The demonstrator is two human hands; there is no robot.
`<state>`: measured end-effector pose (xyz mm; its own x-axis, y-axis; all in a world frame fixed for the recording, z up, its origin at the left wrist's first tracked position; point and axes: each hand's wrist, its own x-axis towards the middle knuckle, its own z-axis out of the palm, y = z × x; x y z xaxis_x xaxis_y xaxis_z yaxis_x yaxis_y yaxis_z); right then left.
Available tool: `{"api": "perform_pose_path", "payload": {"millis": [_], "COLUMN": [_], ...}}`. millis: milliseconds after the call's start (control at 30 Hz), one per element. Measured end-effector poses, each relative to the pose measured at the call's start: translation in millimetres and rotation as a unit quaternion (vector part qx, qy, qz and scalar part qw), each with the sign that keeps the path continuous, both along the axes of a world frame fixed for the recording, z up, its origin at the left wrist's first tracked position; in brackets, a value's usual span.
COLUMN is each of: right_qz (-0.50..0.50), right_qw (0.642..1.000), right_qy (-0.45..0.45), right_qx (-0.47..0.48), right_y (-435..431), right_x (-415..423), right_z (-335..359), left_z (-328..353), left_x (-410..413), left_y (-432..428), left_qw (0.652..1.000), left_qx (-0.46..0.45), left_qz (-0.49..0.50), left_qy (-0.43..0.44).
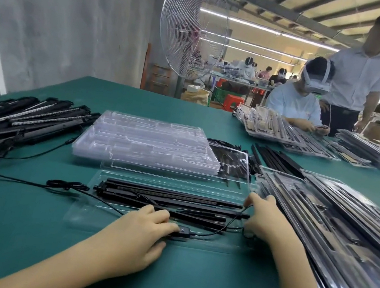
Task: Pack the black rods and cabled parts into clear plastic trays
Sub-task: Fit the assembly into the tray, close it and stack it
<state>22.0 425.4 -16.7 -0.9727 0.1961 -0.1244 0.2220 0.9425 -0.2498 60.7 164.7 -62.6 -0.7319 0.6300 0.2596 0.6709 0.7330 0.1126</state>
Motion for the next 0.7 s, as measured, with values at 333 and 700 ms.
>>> {"api": "perform_pose_path", "payload": {"millis": [333, 700], "right_qz": [-0.03, -0.012], "right_qw": [0.994, 0.992], "right_qy": [-0.064, -0.052], "right_qx": [0.082, 0.113], "right_y": [-13.1, -11.5], "right_x": [13.3, 18.9], "right_z": [7.7, 4.9], "left_z": [6.8, 31.0], "left_x": [-3.3, -22.2], "left_y": [6.0, 31.6], "left_qw": [0.999, 0.991], "left_qx": [-0.041, -0.079], "left_qz": [0.018, -0.004], "left_qy": [-0.01, -0.11]}}
